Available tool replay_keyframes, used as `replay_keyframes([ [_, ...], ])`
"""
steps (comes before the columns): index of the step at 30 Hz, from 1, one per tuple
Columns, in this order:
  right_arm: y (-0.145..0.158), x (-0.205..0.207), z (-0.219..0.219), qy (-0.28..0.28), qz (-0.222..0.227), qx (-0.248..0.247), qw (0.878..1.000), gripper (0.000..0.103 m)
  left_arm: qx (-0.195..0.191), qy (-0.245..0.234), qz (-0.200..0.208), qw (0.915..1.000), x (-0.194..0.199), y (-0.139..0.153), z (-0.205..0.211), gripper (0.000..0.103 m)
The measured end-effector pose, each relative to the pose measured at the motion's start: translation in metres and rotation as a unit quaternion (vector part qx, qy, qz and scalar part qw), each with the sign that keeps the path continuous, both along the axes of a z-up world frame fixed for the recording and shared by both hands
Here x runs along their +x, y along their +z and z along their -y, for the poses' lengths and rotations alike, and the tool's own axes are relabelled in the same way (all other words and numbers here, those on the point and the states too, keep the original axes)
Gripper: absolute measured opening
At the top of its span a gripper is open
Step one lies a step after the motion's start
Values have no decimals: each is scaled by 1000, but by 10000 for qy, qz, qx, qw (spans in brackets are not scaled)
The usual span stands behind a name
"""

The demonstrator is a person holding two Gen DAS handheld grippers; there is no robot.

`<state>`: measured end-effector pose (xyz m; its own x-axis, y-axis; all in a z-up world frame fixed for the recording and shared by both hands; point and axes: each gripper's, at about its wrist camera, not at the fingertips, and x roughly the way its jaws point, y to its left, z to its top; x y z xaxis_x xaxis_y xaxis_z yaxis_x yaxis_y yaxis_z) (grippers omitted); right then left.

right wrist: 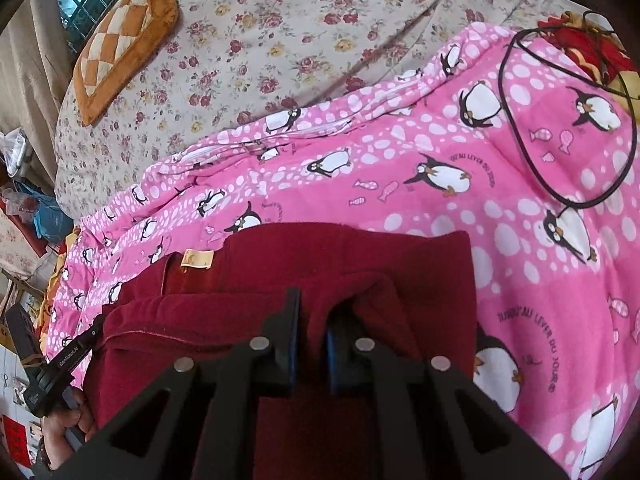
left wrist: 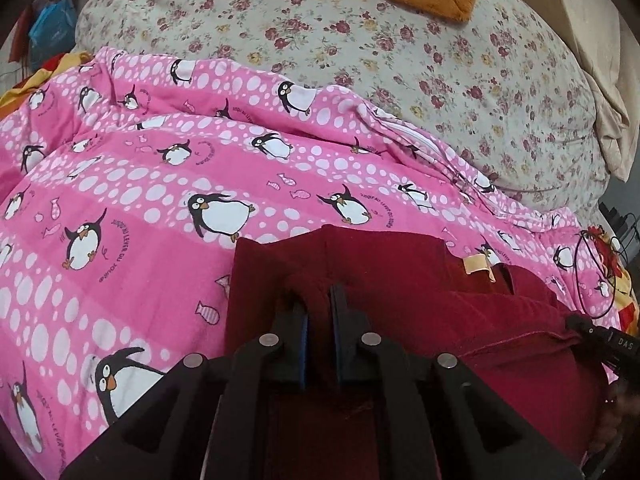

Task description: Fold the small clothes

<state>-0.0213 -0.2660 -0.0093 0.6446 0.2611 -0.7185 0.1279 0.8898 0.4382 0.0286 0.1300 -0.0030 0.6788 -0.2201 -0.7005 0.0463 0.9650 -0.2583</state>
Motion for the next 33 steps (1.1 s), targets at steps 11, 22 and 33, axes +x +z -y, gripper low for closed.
replay_keyframes([
  [11,-1,0,2,-36,5,141,9999,13,-132,-10,-72,9999,2,-1,-2,0],
  [22,-1,1,3,-35,-1,142,9999,16,-144,-14,-89,9999,3,-1,-2,0],
  [33,28,-10,4,-85,878,781,9930,33,-667,-73,-420,9969,17,6,-14,2],
])
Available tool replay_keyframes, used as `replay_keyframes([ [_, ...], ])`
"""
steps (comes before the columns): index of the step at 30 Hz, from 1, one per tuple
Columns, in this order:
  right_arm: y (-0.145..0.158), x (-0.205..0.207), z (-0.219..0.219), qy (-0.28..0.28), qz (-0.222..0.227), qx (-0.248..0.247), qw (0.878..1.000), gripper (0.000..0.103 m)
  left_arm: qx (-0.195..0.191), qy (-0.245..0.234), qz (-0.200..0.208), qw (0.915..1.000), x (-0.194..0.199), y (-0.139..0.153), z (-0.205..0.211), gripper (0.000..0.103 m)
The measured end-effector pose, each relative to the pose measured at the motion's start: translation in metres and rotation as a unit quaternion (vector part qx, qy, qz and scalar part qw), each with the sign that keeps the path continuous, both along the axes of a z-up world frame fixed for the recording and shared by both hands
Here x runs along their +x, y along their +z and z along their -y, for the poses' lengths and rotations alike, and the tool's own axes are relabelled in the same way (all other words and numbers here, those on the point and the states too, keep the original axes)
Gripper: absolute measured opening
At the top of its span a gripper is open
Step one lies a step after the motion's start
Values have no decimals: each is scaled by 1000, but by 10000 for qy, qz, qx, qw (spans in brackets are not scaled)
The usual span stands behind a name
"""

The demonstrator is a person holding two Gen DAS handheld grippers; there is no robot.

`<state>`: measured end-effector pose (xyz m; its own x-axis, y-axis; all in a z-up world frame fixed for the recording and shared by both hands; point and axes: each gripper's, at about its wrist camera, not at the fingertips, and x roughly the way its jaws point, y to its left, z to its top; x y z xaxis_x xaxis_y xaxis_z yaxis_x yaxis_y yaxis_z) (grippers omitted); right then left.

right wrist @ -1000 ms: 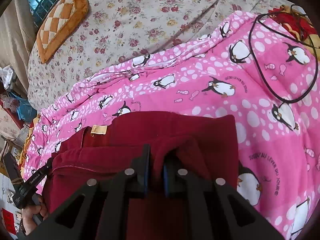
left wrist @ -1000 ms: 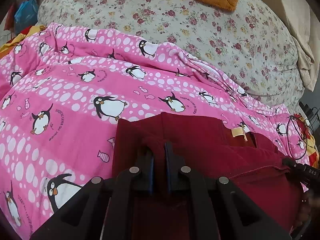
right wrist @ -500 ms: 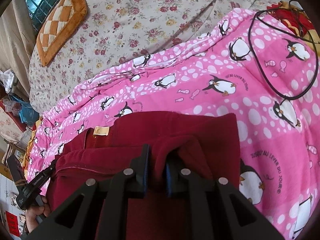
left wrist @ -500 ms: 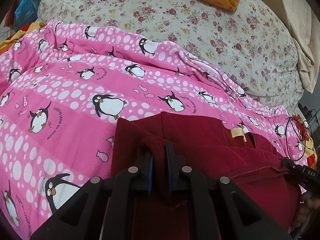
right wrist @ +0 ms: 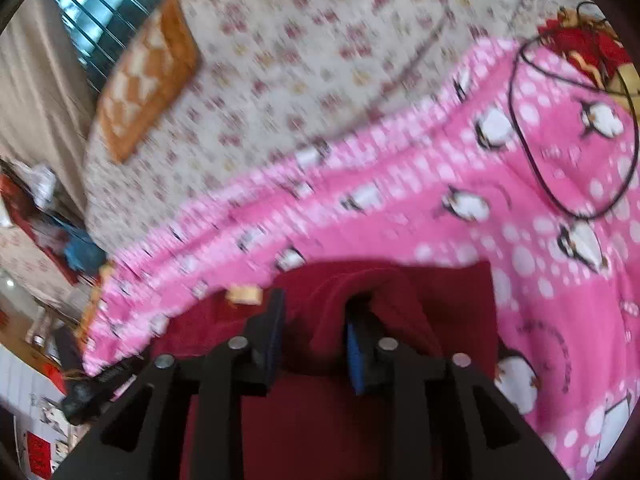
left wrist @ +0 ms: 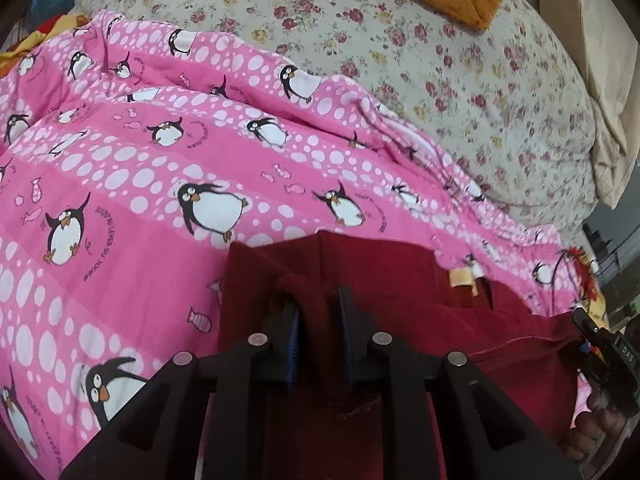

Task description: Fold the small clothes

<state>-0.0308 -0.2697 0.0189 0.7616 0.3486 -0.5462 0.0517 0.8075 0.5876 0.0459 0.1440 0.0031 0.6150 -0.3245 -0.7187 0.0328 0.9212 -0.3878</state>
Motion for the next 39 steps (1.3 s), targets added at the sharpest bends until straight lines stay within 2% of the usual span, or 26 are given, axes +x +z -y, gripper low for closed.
replay_keyframes([
  [3,2,-2,6,-42,145,425,9990,38,45,-104,260,9996,-2,12,1,7],
  [4,1,-2,8,-63,160,539,9984,40,-32,-222,335,9992,-3,15,3,18],
  [5,0,-3,12,-90,162,647,9977,41,-129,-314,347,9988,-3,16,4,36],
  [6,-2,-3,16,-133,146,821,9964,43,-253,-389,350,9983,-2,16,4,45],
  [7,-4,-3,19,-151,133,931,9955,44,-385,-462,342,9976,-2,16,4,62],
  [8,-6,-3,22,-187,110,1062,9941,44,-392,-489,338,9975,-2,16,6,84],
  [9,-7,-3,23,-207,97,1112,9935,44,-302,-429,376,9979,-3,17,6,92],
  [14,3,-7,26,-415,250,810,9955,44,-307,24,518,9982,-4,20,-11,91],
  [16,15,-15,28,-734,456,338,9957,44,-251,119,614,9977,-6,24,-15,91],
  [18,33,-25,27,-1140,689,-456,9900,44,-195,82,775,9968,-8,31,-13,91],
  [20,45,-28,20,-1289,741,-1177,9819,37,-100,-140,794,9967,-3,38,-2,91],
  [22,51,-22,6,-1088,685,-1735,9764,16,187,-355,740,9964,6,45,15,90],
  [24,50,-9,-15,-512,647,-1944,9774,11,688,-589,683,9935,20,48,39,88],
  [25,46,-1,-25,-254,568,-2068,9764,9,907,-684,625,9916,30,47,50,84],
  [26,40,12,-35,40,388,-2232,9740,9,1032,-721,493,9908,41,41,58,73],
  [28,23,32,-39,374,28,-2135,9762,9,1160,-772,145,9901,62,24,65,68],
  [30,2,53,-31,263,-521,-2158,9747,9,1328,-746,-187,9882,74,-3,65,68],
  [31,-11,58,-22,143,-848,-2142,9730,9,1213,-706,-446,9891,78,-21,58,68],
  [32,-26,65,-11,79,-1221,-1962,9729,8,1006,-656,-459,9917,78,-25,53,68],
  [33,-36,69,-4,93,-1389,-1736,9749,7,932,-599,-419,9930,78,-22,51,68],
  [34,-38,72,-2,102,-1418,-1644,9761,6,944,-583,-438,9929,79,-21,52,69],
  [37,-39,76,-7,185,-1451,-1780,9731,8,1124,-628,-399,9909,77,-23,59,74],
  [39,-38,75,-11,229,-1450,-1877,9712,9,1074,-751,-446,9904,78,-24,60,78],
])
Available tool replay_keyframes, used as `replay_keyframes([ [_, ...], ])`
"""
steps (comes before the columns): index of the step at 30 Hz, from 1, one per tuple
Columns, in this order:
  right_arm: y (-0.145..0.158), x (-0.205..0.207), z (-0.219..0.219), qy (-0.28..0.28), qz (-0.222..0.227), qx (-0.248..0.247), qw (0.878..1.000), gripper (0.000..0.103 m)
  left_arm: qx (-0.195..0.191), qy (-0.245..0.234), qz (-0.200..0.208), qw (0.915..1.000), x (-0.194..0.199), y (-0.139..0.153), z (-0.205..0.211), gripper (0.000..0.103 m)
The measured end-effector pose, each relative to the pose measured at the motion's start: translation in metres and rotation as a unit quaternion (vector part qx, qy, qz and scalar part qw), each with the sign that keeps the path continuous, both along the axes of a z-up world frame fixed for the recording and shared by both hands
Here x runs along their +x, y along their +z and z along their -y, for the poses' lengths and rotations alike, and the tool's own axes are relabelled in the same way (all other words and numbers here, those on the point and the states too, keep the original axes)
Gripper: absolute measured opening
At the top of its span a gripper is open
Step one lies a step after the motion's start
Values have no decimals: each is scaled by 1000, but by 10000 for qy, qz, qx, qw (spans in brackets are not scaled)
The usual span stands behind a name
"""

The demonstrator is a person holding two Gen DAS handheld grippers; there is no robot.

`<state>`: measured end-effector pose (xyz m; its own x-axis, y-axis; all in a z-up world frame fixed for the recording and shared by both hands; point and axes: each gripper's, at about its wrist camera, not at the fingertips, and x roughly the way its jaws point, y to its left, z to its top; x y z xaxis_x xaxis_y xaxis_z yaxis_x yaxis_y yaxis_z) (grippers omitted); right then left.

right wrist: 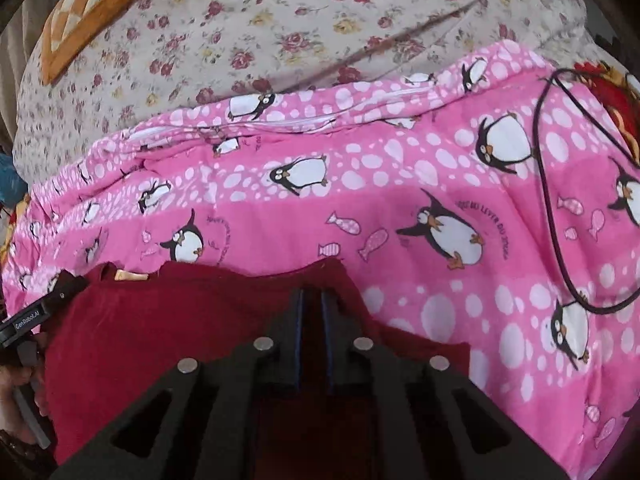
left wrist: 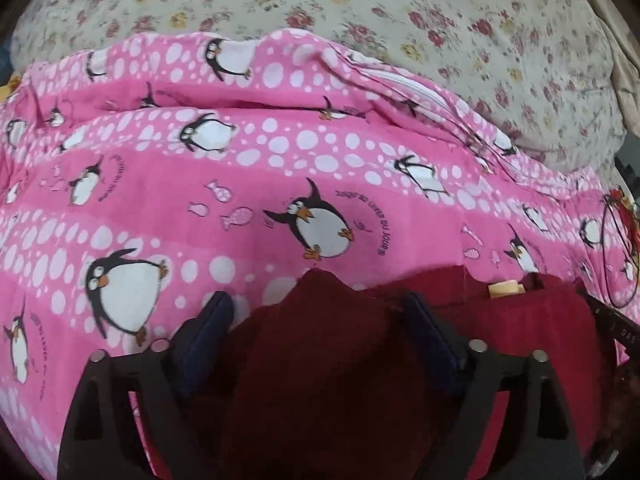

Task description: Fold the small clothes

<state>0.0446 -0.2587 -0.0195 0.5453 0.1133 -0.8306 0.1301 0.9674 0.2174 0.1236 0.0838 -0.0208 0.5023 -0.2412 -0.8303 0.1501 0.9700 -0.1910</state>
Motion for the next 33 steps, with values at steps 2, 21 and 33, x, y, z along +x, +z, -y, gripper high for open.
replay_keyframes([
  [2,-1,-1,1,24,-23,68,10000,10,-93,-57,-45,9999,0,0,-2,80],
  [21,0,-29,-87,805,247,-849,9928,32,-147,-137,128,9997,-6,2,-2,80],
  [33,41,-91,-109,812,995,-809,9884,32,-619,-808,1465,9840,-109,60,13,57],
])
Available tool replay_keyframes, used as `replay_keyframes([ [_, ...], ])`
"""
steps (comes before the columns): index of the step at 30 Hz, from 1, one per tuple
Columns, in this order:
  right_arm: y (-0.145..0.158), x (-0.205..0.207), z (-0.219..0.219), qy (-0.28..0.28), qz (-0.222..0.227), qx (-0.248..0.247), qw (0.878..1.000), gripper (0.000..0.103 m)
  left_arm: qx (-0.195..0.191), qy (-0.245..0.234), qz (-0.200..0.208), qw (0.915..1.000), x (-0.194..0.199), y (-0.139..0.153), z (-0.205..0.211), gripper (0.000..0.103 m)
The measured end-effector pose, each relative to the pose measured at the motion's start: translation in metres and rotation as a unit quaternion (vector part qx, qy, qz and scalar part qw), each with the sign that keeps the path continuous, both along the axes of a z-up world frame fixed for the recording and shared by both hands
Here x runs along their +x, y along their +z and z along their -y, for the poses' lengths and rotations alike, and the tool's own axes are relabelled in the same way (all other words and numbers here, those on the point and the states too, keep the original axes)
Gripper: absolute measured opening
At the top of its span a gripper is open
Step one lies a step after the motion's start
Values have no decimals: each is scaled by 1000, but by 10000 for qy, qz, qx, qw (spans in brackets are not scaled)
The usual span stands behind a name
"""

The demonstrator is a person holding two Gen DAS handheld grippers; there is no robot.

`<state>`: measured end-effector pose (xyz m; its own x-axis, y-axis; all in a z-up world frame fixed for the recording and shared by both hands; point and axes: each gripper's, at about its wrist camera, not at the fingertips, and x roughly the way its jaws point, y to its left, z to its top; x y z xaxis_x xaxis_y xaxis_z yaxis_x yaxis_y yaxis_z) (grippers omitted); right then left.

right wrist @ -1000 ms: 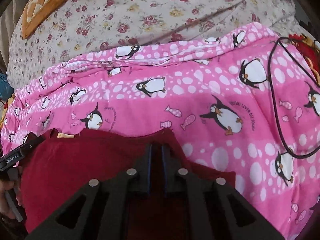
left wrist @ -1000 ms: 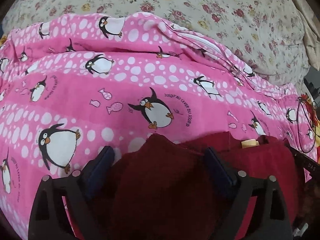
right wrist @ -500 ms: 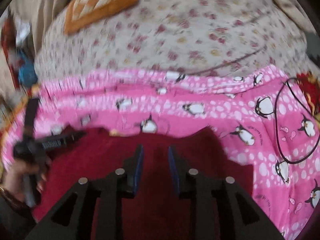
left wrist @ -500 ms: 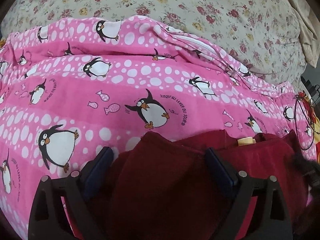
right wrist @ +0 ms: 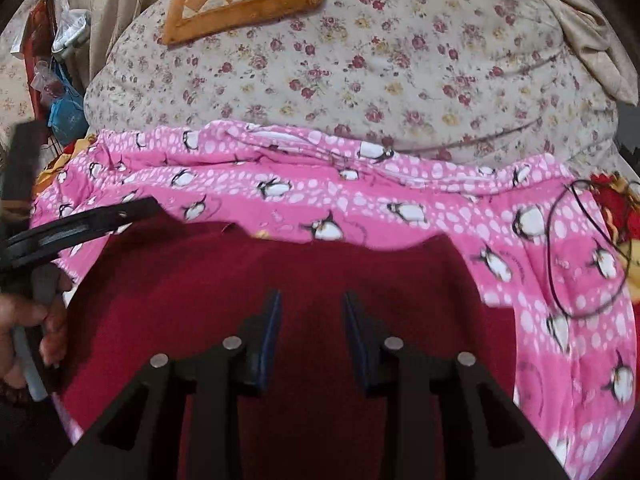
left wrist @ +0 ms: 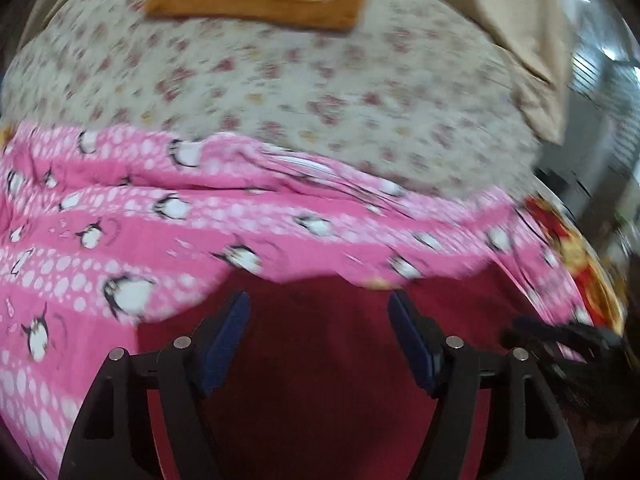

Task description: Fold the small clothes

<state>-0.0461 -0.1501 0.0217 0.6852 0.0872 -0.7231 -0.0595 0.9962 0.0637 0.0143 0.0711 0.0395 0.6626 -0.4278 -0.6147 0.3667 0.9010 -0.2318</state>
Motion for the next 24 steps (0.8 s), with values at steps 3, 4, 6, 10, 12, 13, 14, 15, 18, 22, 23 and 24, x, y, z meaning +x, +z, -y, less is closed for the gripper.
replay_keyframes([
  [3,-9,-9,8,-484,-172,-126,9986,33,486,-138,-418,9978,-17,-29,24,57],
  [4,-13,-10,11,-600,-236,-207,9977,35,655,-131,-538,9963,-17,-40,29,58],
  [6,-28,-4,22,-818,-598,-342,9943,49,1054,-195,-171,9941,-24,-46,37,62],
  [10,-28,-3,24,-861,-529,-264,9945,50,359,-89,-521,9980,-26,-34,9,60],
  [12,-17,-10,19,-871,-204,-177,9958,50,49,95,-511,9986,-42,-25,-10,60],
  [13,-9,-12,15,-744,-3,-76,9972,50,-126,239,-426,9987,-55,-20,-26,60],
  [14,2,-15,7,-458,280,13,9986,50,-227,352,-357,9985,-65,-18,-36,60],
  [15,7,-16,2,-303,415,5,9987,50,-317,464,-296,9980,-73,-16,-46,60],
  [18,11,-14,-17,257,352,92,9990,56,-490,803,-221,9953,-99,-19,-74,60],
  [22,-24,3,-29,483,-616,-125,9969,61,-479,1234,-213,9910,-122,-27,-92,60],
  [23,-19,0,-28,417,-394,-137,9983,61,-521,1305,-280,9897,-125,-31,-93,60],
  [24,-12,-2,-28,326,-289,-145,9989,60,-604,1354,-386,9882,-129,-35,-95,60],
])
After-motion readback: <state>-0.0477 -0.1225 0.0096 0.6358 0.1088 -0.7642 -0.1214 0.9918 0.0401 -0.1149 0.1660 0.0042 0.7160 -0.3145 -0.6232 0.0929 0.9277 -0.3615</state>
